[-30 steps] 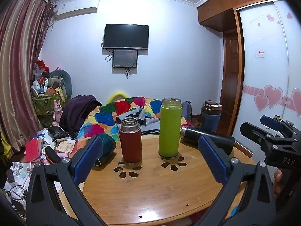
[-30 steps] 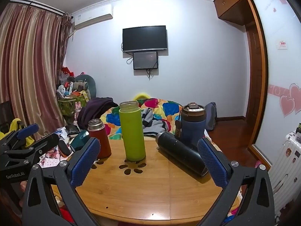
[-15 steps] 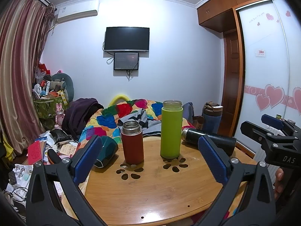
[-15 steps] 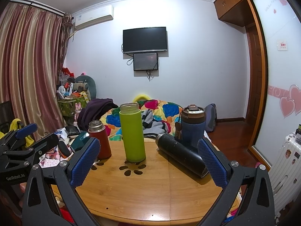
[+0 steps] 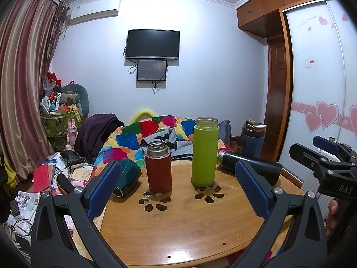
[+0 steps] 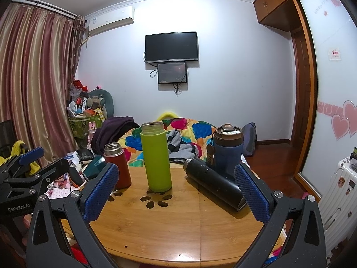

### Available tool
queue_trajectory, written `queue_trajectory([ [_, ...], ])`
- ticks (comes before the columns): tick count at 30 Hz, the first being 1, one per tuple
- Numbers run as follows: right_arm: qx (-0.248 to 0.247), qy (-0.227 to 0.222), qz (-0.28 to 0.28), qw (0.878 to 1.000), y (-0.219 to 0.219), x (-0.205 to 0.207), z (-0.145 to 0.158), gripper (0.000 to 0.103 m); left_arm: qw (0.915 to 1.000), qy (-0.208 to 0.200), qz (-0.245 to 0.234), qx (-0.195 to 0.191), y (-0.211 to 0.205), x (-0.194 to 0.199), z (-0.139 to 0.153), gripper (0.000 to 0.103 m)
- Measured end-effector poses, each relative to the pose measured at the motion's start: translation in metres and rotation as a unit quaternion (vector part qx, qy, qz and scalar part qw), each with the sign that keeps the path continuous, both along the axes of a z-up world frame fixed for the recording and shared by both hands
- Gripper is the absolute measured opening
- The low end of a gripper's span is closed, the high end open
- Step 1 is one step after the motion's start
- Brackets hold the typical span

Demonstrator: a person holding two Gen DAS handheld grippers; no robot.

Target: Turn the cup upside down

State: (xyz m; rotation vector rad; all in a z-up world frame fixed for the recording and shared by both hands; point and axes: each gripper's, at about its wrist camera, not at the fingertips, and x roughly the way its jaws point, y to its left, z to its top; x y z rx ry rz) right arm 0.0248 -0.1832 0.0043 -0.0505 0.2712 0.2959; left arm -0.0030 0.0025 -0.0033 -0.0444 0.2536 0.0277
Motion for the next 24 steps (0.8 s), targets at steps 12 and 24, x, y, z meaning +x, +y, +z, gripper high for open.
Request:
queue_trajectory([
  [12, 0.001, 0.001, 0.000, 1.000, -0.0007, 0.0001, 0.0000, 0.103, 1.0000, 0.005, -0.003, 0.001, -0.0013, 0.0011, -0.0010, 0.103],
  [24, 0.000, 0.002, 0.000, 1.000, -0.0002, 0.0001, -0.0011, 0.103, 1.0000, 0.005, -0.002, 0.000, -0.0001, 0.0015, -0.0011, 0.103],
])
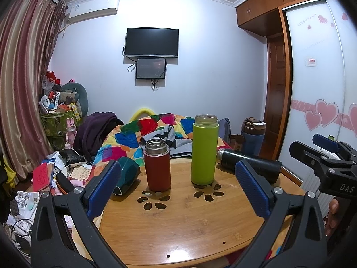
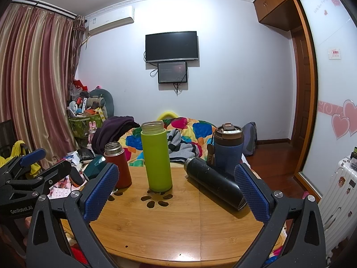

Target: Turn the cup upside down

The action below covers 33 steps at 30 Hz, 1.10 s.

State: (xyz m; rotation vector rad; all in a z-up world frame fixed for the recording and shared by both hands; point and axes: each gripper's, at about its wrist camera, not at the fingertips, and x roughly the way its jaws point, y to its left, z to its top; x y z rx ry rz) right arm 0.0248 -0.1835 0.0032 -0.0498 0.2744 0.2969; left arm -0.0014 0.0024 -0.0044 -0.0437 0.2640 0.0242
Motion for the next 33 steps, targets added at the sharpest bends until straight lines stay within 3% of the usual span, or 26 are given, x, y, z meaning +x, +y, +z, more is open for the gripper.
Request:
queue_trajectory([
  [15, 0.001, 0.004, 0.002, 1.000, 0.001, 0.001, -0.004, 0.103, 0.9999, 0.008, -0.012, -0.005, 0.000, 0.004, -0.006, 0.103],
  [21, 0.004, 0.012, 0.000, 1.000, -0.003, 0.007, -0.011, 0.103, 0.9971, 0.017, -0.068, -0.029, -0.005, 0.012, -0.012, 0.103],
  [33, 0.018, 0.053, -0.014, 0.998, -0.035, 0.028, -0.038, 0.103, 0.9938, 0.089, -0.066, -0.002, -0.037, 0.115, -0.024, 0.103],
])
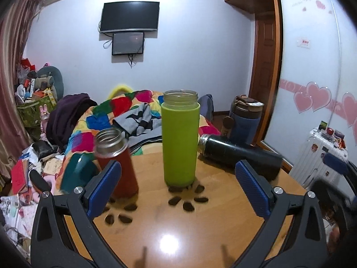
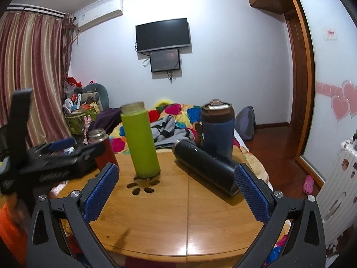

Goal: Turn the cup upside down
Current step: 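Close the right tool on the lime-green tumbler while the left tool grips its other side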

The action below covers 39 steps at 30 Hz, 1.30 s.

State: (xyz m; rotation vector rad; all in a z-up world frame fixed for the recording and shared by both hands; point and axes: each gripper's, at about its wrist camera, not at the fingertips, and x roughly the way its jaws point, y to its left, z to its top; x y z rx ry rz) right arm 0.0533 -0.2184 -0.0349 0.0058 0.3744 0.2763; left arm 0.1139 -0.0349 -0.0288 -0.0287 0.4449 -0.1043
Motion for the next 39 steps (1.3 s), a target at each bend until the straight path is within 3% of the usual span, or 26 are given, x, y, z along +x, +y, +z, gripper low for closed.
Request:
queue_trajectory([
  [9, 0.031, 0.054, -0.002, 0.998, -0.027, 0.025, -0.030, 0.103, 0.9991, 0.031, 0.030, 0.003, -0.013, 0.084, -0.015, 0.103],
  [11, 0.034, 0.064, -0.002, 0.997, -0.031, 0.030, -0.037, 0.103, 0.9989, 0.031, 0.035, 0.009, -0.017, 0.096, -0.017, 0.097],
  [16, 0.039, 0.077, -0.004, 0.996, -0.038, 0.035, -0.044, 0.103, 0.9984, 0.046, 0.031, 0.016, -0.025, 0.116, -0.022, 0.067],
  [18, 0.040, 0.079, -0.003, 0.996, -0.039, 0.036, -0.044, 0.103, 0.9980, 0.050, 0.032, 0.021, -0.027, 0.119, -0.025, 0.064],
  [27, 0.012, 0.068, 0.006, 0.998, -0.027, 0.028, -0.043, 0.103, 0.9979, 0.061, 0.000, 0.023, -0.022, 0.099, -0.021, 0.063],
  [33, -0.008, 0.064, 0.029, 0.997, -0.014, 0.018, -0.050, 0.103, 0.9968, 0.066, -0.037, 0.024, -0.018, 0.054, -0.018, 0.063],
  [39, -0.032, 0.069, 0.092, 0.993, 0.016, 0.009, -0.066, 0.103, 0.9942, 0.071, -0.079, 0.018, -0.018, 0.006, -0.014, 0.063],
])
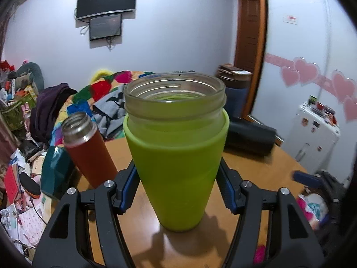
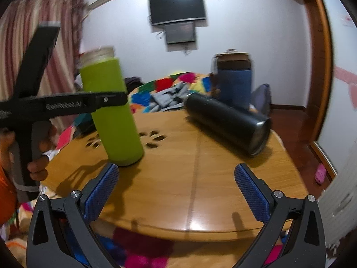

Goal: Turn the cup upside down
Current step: 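Close the right tool on the lime-green tumbler while the left tool grips its other side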

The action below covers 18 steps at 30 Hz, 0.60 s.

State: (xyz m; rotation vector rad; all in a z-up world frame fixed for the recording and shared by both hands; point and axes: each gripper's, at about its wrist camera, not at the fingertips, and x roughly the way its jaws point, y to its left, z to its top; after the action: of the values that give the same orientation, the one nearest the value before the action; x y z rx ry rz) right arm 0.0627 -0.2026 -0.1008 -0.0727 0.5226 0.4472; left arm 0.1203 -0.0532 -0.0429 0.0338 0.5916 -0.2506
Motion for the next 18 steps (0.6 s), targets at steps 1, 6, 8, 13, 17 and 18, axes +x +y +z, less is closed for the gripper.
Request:
queue_trajectory([
  [1, -0.002, 0.001, 0.014, 1.000, 0.006, 0.000, -0.003, 0.103, 1.0000, 0.000, -0.006, -0.004, 0.000, -0.006, 0.000, 0.063],
  [6, -0.011, 0.012, 0.072, 0.997, 0.032, 0.003, -0.016, 0.103, 0.9987, 0.008, -0.035, -0.036, 0.003, -0.034, 0.004, 0.063],
  [8, -0.015, 0.013, 0.091, 0.996, 0.040, 0.006, -0.020, 0.103, 0.9974, 0.014, -0.044, -0.054, 0.006, -0.040, 0.004, 0.063],
  [13, -0.028, -0.003, 0.109, 0.994, 0.059, 0.013, -0.026, 0.097, 0.9932, 0.025, -0.064, -0.094, 0.014, -0.044, 0.005, 0.063],
  [17, -0.024, -0.014, 0.122, 0.992, 0.068, 0.015, -0.025, 0.085, 0.9904, 0.028, -0.065, -0.119, 0.023, -0.040, 0.002, 0.063],
  [18, -0.026, -0.017, 0.126, 0.991, 0.072, 0.016, -0.026, 0.082, 0.9896, 0.029, -0.066, -0.125, 0.025, -0.038, 0.002, 0.063],
])
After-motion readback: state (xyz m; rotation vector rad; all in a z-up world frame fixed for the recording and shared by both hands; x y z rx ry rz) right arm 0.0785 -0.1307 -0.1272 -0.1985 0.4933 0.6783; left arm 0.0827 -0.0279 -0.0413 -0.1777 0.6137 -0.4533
